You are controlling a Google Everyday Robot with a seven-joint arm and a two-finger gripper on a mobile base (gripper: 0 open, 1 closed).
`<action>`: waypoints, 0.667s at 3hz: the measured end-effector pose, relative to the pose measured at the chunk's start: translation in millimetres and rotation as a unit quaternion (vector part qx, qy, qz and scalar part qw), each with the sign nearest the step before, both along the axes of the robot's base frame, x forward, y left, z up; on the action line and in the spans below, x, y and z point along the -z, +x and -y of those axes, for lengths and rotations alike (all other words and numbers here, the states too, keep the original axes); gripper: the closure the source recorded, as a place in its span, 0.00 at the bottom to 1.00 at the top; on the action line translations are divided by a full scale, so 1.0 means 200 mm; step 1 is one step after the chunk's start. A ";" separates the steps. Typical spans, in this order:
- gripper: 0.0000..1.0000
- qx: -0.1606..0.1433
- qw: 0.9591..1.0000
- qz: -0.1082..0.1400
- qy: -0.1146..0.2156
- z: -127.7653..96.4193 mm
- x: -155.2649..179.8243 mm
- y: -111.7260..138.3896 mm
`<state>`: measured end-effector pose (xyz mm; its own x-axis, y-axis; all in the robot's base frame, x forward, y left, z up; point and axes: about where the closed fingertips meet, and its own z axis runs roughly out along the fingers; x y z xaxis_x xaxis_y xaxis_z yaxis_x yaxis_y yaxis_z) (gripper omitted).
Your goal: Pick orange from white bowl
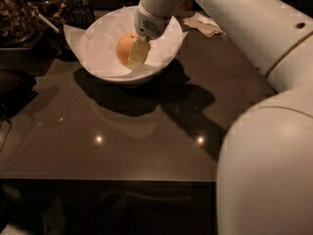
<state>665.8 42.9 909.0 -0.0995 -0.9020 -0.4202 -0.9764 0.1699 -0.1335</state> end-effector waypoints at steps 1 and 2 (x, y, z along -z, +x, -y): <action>1.00 -0.048 0.997 0.046 0.028 -0.01 -0.09 -0.10; 1.00 -0.055 0.997 0.049 0.023 -0.03 -0.12 -0.10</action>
Offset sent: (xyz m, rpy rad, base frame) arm -0.0229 0.0142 0.0364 0.0256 -0.0693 0.0871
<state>644.9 49.4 932.7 0.0431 -0.8850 -0.4637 -0.9721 0.0699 -0.2238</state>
